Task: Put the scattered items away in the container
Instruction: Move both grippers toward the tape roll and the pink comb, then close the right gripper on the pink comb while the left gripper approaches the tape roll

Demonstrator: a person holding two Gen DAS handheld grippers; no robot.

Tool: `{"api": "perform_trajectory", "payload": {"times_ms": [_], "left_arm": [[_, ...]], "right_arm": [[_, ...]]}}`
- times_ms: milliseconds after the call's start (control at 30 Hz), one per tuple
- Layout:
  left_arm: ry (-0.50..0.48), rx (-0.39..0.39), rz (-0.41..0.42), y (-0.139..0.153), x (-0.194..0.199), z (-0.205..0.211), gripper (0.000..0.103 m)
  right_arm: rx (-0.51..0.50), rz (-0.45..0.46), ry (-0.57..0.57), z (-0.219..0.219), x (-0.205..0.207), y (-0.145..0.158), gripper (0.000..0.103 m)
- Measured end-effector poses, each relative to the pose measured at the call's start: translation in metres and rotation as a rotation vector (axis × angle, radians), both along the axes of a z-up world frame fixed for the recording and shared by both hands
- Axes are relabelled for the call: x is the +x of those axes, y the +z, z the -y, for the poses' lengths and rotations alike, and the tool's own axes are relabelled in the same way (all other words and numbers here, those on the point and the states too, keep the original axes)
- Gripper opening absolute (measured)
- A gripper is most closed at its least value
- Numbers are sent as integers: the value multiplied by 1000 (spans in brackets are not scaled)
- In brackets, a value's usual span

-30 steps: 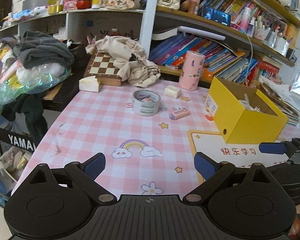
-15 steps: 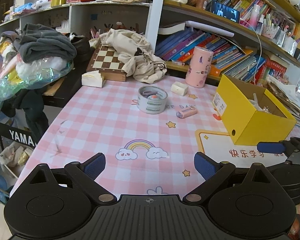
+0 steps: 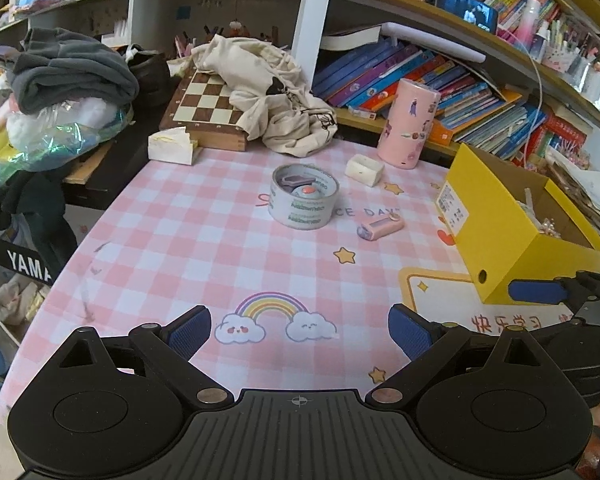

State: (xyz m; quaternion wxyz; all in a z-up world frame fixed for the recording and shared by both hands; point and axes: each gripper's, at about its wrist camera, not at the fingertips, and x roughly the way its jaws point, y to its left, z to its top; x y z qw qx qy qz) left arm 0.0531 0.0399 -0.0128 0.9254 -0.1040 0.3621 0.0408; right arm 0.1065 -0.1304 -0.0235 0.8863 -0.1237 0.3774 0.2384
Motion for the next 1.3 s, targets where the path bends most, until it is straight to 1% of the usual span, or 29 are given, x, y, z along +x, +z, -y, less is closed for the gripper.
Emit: {"api": "perform_trajectory", "payload": {"times_ms": [233, 533, 1033, 1300], "left_arm": [[8, 18, -12, -5, 27, -5, 97], [15, 60, -23, -12, 77, -11, 97], [-37, 124, -54, -33, 164, -5, 97], [-41, 104, -68, -47, 196, -7, 97]], "right_arm": [[4, -17, -3, -7, 33, -10, 101], [-2, -34, -11, -18, 80, -25, 101], [24, -59, -46, -36, 148, -48, 101], [16, -78, -50, -47, 169, -57, 101]]}}
